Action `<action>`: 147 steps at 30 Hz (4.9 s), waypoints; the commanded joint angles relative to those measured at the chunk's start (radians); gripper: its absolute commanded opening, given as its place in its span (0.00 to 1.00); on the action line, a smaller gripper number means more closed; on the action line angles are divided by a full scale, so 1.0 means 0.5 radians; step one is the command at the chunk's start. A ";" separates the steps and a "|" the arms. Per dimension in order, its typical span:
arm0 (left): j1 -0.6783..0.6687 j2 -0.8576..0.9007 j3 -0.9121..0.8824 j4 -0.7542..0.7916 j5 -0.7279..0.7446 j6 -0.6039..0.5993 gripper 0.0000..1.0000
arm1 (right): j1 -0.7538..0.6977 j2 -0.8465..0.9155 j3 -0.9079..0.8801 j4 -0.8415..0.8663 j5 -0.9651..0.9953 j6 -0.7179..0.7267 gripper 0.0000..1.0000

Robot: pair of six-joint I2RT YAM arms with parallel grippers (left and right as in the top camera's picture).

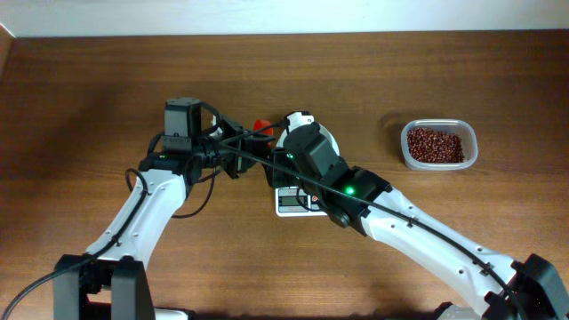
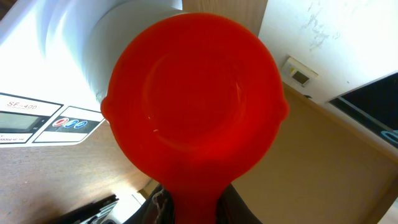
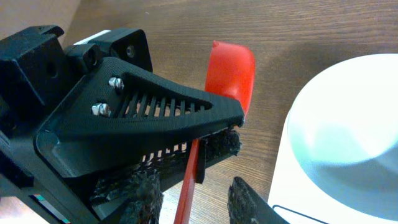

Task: Scoop item into bowl and weigh 50g on scale

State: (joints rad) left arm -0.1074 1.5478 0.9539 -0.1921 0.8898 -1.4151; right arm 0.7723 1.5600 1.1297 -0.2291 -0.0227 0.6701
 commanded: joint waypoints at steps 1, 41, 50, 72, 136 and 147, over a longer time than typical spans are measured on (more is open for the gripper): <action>-0.007 -0.030 0.027 0.008 0.077 0.036 0.00 | 0.013 0.031 0.038 0.050 0.052 0.001 0.33; 0.024 -0.030 0.027 0.376 -0.153 0.887 0.82 | -0.407 0.034 0.847 -1.125 -0.346 -0.554 0.04; 0.080 -0.030 0.027 0.242 -0.209 1.685 0.81 | -1.254 0.037 1.247 -2.148 -0.401 -1.028 0.04; 0.076 -0.030 0.027 -0.113 -0.279 2.146 0.82 | -1.707 0.735 1.249 -2.094 0.332 -1.312 0.04; 0.076 -0.030 0.027 -0.188 -0.452 2.145 0.88 | -0.986 0.742 1.140 -2.212 0.185 -1.112 0.75; 0.076 -0.030 0.027 -0.220 -0.520 2.145 0.96 | -0.925 0.744 1.028 -2.210 0.530 -0.887 0.78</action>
State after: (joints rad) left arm -0.0700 1.5463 0.9573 -0.2947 0.6598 -0.3580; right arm 0.3012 1.9221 1.6752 -1.3407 0.1875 0.1997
